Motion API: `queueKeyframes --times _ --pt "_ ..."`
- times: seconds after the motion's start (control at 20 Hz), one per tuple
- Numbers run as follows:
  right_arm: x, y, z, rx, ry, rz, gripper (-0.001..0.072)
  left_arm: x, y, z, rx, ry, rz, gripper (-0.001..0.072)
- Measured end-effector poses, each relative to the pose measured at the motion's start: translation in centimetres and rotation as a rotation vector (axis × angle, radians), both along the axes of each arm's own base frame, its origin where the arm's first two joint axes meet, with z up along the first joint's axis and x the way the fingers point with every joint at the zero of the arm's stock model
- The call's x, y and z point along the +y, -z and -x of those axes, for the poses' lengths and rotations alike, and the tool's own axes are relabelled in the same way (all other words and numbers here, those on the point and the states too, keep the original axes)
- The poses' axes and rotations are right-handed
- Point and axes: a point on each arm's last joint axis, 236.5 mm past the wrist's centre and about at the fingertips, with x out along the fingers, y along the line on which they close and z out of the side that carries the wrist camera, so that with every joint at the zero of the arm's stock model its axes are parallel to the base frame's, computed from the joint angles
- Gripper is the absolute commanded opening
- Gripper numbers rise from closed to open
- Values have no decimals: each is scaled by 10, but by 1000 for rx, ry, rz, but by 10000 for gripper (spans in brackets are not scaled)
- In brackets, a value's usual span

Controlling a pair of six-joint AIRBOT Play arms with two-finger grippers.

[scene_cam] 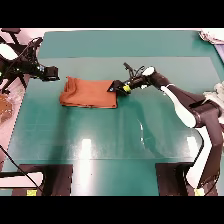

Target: Fold the shirts.

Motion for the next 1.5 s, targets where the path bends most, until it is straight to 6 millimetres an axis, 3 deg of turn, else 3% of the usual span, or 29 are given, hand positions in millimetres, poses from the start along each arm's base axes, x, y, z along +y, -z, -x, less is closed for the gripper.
queueKeyframes --times 0.15,0.25,0.45,0.55,0.65,0.75,0.95,1.05,1.2,1.35,1.5 --pt "22 -1 1 1 -33 -4 546 0 1 2 6 8 -2 24" --pt "33 -7 1 -9 -43 -11 27 -1 1 4 13 14 -1 24" --pt "45 -36 -7 -39 -50 -48 15 -9 0 8 30 25 35 23" --pt "45 -62 -15 -72 -46 -72 15 -16 -2 10 39 32 67 23" --pt "34 -92 -28 -104 -7 -90 15 -23 -4 13 49 41 97 23" --pt "9 -123 -45 -144 60 -87 15 -30 -5 18 65 52 126 23" --pt "-80 -180 -84 -191 274 -73 14 -42 -7 30 112 82 177 24" --pt "-139 -214 -100 -218 410 -81 15 -48 -8 38 143 101 200 24" --pt "-244 -267 -119 -268 662 -111 14 -56 -10 50 186 128 235 23" --pt "-353 -306 -117 -313 898 -129 14 -63 -12 61 229 151 266 23" --pt "-456 -324 -91 -323 1087 -116 15 -68 -15 69 265 157 297 23"
